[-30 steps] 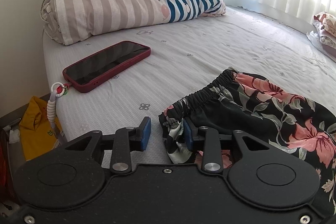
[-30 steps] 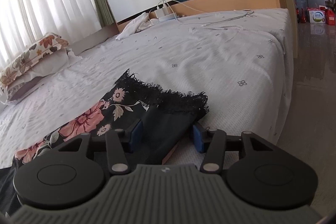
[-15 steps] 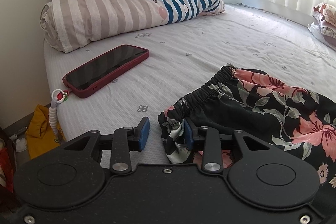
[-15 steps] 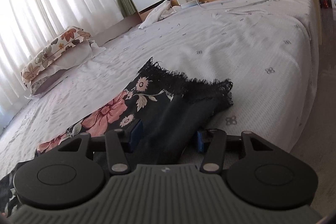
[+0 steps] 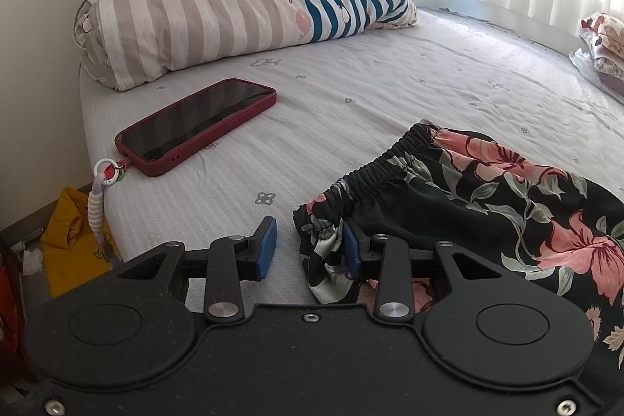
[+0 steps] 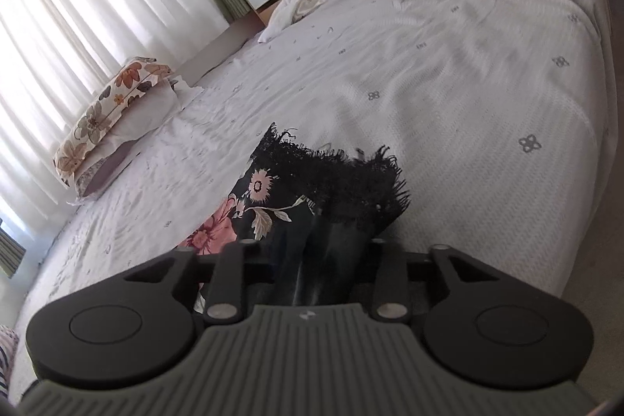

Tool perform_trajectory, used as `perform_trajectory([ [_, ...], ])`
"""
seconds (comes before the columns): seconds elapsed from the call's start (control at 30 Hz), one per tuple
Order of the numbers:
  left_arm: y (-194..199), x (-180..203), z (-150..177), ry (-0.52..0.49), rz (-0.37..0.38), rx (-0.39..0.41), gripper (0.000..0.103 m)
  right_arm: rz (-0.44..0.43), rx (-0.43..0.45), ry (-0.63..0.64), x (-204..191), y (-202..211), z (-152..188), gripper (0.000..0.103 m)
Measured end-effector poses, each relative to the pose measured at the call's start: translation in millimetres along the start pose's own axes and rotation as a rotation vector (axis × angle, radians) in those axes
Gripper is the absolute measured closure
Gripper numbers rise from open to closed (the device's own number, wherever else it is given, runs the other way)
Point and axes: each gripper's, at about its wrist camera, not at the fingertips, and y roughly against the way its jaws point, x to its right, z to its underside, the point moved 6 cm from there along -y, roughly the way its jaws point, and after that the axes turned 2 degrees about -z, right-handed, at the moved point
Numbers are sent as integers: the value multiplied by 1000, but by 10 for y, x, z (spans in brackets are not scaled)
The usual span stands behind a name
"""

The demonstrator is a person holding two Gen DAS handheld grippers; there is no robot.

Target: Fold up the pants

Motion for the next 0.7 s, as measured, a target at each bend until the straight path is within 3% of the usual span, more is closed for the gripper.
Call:
perform_trajectory([
  [0.03, -3, -10, 1, 1, 4, -2, 67, -5, -6, -29, 26, -14, 2, 93],
  [0.13, -6, -35, 1, 10, 19, -12, 66, 12, 14, -95, 69, -11, 17, 98],
  [0.23, 10, -48, -8, 4, 28, -41, 64, 47, 60, -8, -151, 94, 10, 99],
  [0.43, 40, -51, 11, -21, 61, -63, 60, -136, 20, 228, -1265, 301, 162, 99],
  [0.53, 54, -70, 27, -25, 81, -61, 59, -266, -76, 401, -2050, 362, 583, 99],
  [0.7, 63, -108, 51, -33, 119, -54, 57, -476, -312, 632, -3022, 427, 1754, 98],
])
